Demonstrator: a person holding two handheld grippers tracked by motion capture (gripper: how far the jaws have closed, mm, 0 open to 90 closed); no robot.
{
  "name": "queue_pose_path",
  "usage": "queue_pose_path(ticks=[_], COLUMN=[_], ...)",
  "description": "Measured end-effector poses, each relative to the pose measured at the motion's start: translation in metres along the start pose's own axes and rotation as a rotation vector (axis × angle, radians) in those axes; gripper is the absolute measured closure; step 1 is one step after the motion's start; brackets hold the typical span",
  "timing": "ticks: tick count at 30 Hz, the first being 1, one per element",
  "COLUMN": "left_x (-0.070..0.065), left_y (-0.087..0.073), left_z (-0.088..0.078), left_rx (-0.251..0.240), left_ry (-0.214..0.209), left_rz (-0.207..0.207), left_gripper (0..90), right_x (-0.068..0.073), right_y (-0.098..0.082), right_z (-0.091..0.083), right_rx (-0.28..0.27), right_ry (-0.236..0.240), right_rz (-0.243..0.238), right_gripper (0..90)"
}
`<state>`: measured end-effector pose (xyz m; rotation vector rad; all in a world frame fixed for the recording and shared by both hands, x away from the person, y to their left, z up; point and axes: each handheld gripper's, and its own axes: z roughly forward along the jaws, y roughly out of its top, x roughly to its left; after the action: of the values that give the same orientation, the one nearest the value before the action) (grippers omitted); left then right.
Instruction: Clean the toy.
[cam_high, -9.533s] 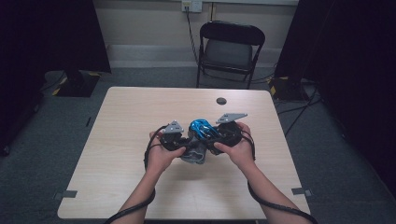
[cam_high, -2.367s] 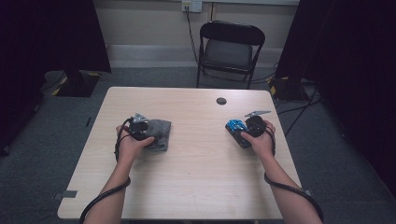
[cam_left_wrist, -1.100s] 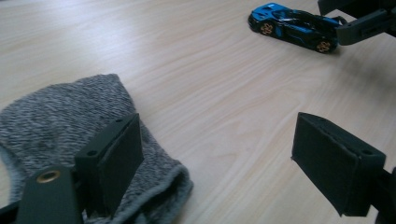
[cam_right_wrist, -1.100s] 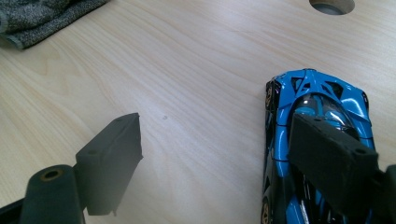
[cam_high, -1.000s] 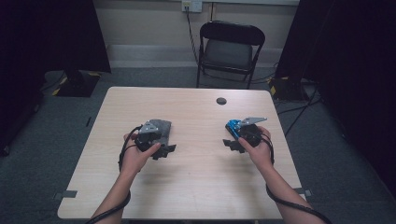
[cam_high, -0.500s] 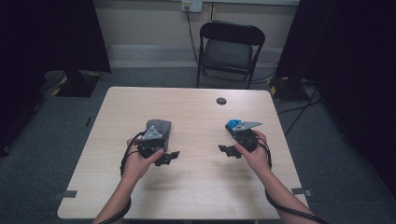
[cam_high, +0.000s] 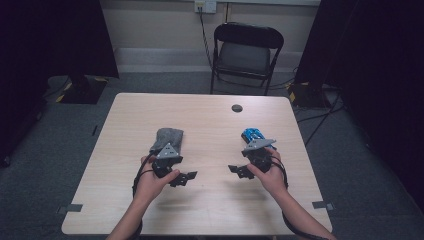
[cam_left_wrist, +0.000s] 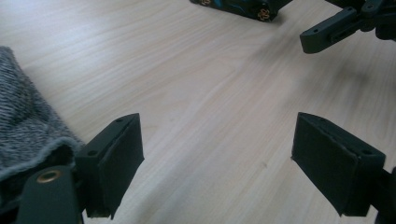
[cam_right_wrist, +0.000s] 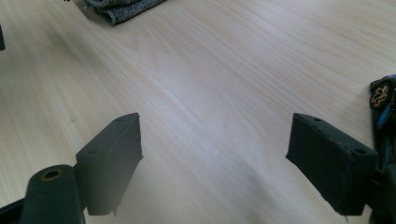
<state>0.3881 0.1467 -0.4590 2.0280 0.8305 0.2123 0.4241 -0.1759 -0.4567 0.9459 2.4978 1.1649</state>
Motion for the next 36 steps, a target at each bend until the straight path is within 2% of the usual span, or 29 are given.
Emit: queue_pose_path(ticks=[4, 14, 22, 27, 33, 36], left_x=[-0.003, -0.017, -0.027, -0.03, -0.034, -0.036], left_y=[-0.005, -0.018, -0.028, -0.035, -0.038, -0.039], left_z=[0.003, 0.012, 0.019, 0.024, 0.027, 0.028], left_rx=[0.013, 0.035, 0.065, 0.084, 0.096, 0.098], left_ry=[-0.001, -0.048, -0.066, -0.062, -0.066, -0.059], left_rz=[0.008, 0.021, 0.051, 0.065, 0.079, 0.103], left_gripper=[16.2, 16.2, 16.2, 16.2, 16.2, 15.9], right_x=[0.003, 0.02, 0.029, 0.035, 0.044, 0.046], right_y=[-0.004, -0.017, -0.029, -0.035, -0.04, -0.042], right_z=[0.001, 0.003, 0.004, 0.005, 0.009, 0.012], right_rx=[0.006, 0.005, 0.016, 0.025, 0.043, 0.047], right_ry=[0.012, 0.055, 0.086, 0.104, 0.111, 0.119], right_rz=[0.002, -0.009, -0.016, -0.02, -0.063, -0.07], right_gripper=[16.8, 16.9, 17.0, 17.1, 17.2, 17.2])
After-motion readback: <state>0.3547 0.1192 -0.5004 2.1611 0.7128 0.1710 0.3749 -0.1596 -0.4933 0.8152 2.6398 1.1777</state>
